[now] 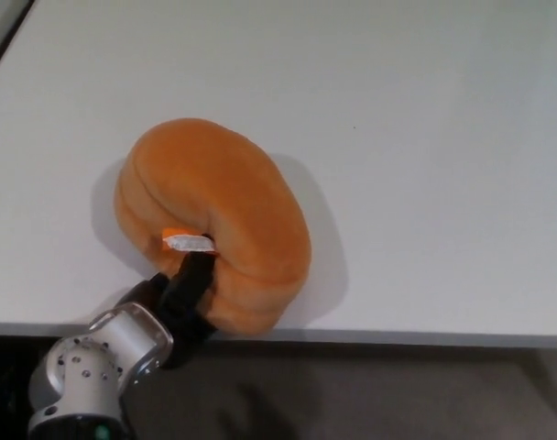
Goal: A soft plate is kept in the center of the table close to the robot and the robot uses its left hand to pick up the plate, turns it upside down and places it back on the table
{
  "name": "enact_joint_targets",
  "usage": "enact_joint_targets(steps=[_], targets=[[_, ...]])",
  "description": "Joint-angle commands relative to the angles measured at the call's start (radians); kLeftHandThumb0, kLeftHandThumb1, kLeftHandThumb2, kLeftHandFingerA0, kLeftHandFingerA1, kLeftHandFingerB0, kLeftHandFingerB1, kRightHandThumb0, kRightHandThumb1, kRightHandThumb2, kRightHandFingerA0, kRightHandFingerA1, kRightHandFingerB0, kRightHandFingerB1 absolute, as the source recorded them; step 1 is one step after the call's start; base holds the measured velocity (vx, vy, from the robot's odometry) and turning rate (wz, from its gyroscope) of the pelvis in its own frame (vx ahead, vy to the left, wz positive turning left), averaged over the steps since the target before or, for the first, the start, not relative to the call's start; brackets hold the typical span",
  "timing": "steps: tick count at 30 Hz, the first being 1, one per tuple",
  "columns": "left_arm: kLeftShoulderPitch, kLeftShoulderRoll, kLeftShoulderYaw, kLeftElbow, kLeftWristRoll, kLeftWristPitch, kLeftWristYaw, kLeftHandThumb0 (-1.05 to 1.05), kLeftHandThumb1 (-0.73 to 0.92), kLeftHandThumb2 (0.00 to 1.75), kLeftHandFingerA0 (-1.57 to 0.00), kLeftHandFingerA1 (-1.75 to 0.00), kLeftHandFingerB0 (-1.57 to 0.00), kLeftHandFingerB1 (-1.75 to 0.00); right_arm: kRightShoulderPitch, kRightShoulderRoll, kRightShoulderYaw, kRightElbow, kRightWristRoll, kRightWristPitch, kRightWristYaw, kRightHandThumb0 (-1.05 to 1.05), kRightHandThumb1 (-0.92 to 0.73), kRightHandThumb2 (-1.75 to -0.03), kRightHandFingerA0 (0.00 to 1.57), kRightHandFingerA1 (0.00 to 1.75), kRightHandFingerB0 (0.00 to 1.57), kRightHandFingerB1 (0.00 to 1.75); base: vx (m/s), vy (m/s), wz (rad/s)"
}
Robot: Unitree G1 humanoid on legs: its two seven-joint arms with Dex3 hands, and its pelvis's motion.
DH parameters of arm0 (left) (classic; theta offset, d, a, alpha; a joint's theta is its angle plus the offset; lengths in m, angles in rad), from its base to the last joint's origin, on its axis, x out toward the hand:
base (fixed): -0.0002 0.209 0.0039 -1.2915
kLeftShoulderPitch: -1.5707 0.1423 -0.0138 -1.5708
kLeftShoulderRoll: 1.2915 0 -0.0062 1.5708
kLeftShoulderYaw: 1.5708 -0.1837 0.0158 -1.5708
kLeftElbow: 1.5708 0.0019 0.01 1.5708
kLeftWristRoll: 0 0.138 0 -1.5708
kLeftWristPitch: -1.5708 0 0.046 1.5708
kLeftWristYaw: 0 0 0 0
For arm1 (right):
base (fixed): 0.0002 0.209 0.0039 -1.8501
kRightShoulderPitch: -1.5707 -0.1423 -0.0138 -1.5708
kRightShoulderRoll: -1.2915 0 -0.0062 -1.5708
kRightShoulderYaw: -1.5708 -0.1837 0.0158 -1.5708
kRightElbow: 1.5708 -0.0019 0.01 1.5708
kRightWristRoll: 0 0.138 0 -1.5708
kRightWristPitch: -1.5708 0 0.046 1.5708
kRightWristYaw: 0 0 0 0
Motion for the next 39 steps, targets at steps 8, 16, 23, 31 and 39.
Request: enact_joint_targets(steps=[8, 16, 23, 31, 39], targets=[[0.005, -0.085, -0.083, 0.039, 0.116, 0.066, 0.038, -0.49, 0.52, 0.89, -1.28, -1.50, -0.79, -1.23, -0.008, -0.015, -0.003, -0.001, 0.017, 0.019, 0.016, -0.83, -0.87, -0.67, 0.51, 0.43, 0.30, 0.34, 0.00, 0.000, 0.00], [-0.002, -0.100, -0.077, 0.018, 0.130, 0.067, 0.037, -0.49, 0.52, 0.90, -1.28, -1.49, -0.79, -1.23, -0.006, -0.018, -0.005, -0.002, 0.003, 0.012, 0.009, -0.83, -0.87, -0.66, 0.52, 0.44, 0.30, 0.35, 0.00, 0.000, 0.00], [-0.015, -0.082, -0.073, 0.031, 0.160, 0.072, 0.025, -0.50, 0.52, 0.90, -1.28, -1.50, -0.78, -1.23, -0.007, -0.011, -0.002, -0.006, 0.003, 0.015, 0.005, -0.83, -0.87, -0.67, 0.52, 0.43, 0.30, 0.34, 0.00, 0.000, 0.00], [-0.031, -0.066, -0.040, 0.021, 0.163, 0.085, 0.024, -0.48, 0.53, 0.89, -1.30, -1.51, -0.79, -1.24, 0.003, -0.003, -0.007, 0.002, 0.008, 0.009, 0.002, -0.89, -0.72, -0.87, 0.48, 0.50, 0.26, 0.41, 0.00, 0.000, 0.00], [-0.030, -0.033, -0.046, 0.011, 0.196, 0.078, 0.000, -0.34, 0.71, 0.60, -1.02, -1.75, -0.53, -1.70, 0.017, 0.013, -0.003, -0.006, 0.005, 0.003, -0.008, -0.82, -0.72, -1.08, 0.46, 0.56, 0.25, 0.49, 0.00, 0.000, 0.00]])
